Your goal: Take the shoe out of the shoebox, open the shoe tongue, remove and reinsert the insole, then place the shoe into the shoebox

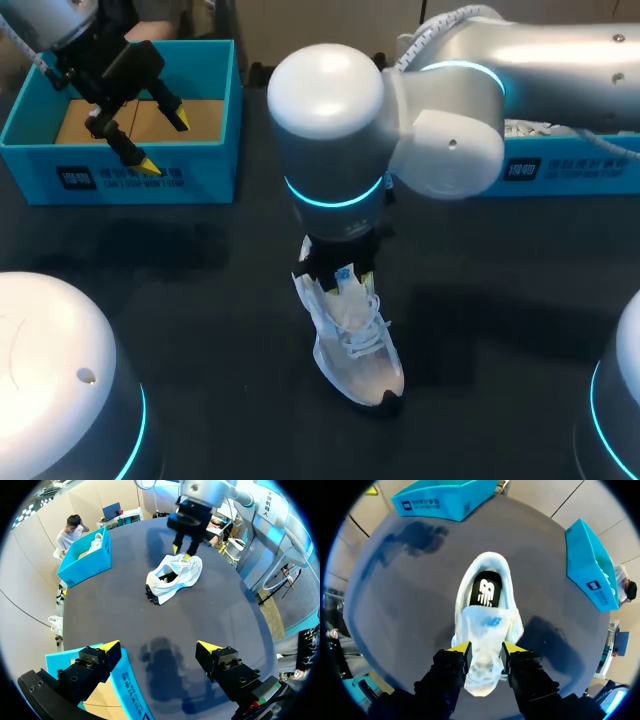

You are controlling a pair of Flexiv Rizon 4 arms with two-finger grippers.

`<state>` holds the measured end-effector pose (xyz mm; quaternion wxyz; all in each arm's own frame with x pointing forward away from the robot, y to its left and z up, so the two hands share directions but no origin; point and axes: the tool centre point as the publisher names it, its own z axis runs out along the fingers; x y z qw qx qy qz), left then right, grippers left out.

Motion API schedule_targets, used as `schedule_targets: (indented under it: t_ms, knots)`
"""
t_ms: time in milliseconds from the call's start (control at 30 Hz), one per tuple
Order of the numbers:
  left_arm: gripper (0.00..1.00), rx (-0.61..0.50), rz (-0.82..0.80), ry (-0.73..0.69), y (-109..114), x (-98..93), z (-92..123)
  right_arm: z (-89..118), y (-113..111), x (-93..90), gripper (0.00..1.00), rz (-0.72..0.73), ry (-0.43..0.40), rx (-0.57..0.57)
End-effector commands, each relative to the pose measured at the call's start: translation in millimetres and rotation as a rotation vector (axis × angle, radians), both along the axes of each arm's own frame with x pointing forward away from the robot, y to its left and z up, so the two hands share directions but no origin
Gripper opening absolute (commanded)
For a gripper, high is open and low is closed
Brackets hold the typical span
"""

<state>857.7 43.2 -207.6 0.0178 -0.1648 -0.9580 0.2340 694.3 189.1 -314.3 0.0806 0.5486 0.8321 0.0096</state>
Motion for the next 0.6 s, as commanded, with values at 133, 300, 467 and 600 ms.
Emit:
schedule_targets:
  t_ms: [133, 300, 467, 600]
  knots:
    - [1.0, 0.002, 0.0, -0.001, 0, -0.9, 0, -31, -2, 13.8, 0.35, 0.013, 0.02, 0.036]
    - [1.0, 0.002, 0.0, -0.001, 0, -0.9, 0, -36, -5, 14.9, 0.34, 0.016, 0.027, 0.015]
    - [1.0, 0.002, 0.0, -0.001, 0, -0.9, 0, -11, -11, 6.9, 0.33, 0.031, -0.021, -0.03]
    - [1.0, 0.002, 0.0, -0.001, 0, -0.9, 0, -14, -10, 10.6, 0.34, 0.085, -0.02, -0.01]
